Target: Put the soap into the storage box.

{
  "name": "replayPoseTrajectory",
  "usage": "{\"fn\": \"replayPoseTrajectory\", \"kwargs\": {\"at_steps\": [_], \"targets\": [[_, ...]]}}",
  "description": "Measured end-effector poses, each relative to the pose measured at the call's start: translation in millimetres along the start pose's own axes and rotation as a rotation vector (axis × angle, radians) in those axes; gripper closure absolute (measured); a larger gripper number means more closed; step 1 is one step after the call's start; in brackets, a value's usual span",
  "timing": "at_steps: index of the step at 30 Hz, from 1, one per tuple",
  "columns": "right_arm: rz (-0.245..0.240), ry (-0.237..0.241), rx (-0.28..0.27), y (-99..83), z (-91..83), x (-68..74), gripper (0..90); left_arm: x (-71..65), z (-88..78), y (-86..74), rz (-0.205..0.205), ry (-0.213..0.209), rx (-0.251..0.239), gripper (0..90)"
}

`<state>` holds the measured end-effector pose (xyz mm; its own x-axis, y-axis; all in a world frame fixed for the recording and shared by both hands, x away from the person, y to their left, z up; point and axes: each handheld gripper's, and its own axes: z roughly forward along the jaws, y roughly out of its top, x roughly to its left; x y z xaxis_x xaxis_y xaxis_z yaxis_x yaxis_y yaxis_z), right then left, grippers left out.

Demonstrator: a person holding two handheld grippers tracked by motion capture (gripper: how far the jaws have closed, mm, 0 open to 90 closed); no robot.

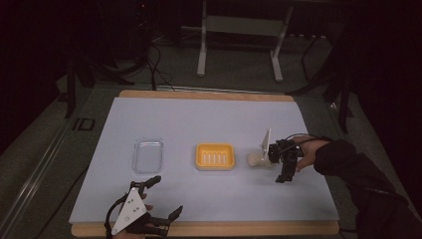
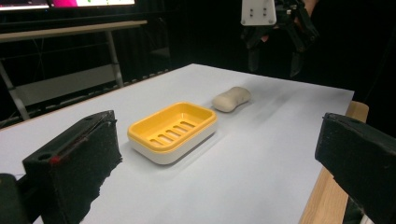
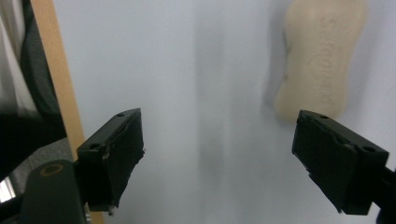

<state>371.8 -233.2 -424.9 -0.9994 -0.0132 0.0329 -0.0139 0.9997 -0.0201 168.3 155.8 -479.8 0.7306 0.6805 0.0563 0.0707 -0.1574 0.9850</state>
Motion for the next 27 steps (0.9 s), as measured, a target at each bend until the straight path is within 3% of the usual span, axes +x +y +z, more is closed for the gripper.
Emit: {"fn": "replayPoseTrajectory", "kwargs": {"at_steps": [9,27], "targets": [[-0.047,-0.067,-0.029,-0.6,-1.5,-8.4,17.5,-0.2,0.5,-0.4,0.005,-0.006,0.001,0.1],[-0.044,-0.092,-0.136,-4.1,7.7,-32.0,21.4,-0.5,0.0,-0.6,0.007,-0.012,0.005,0.1]]}}
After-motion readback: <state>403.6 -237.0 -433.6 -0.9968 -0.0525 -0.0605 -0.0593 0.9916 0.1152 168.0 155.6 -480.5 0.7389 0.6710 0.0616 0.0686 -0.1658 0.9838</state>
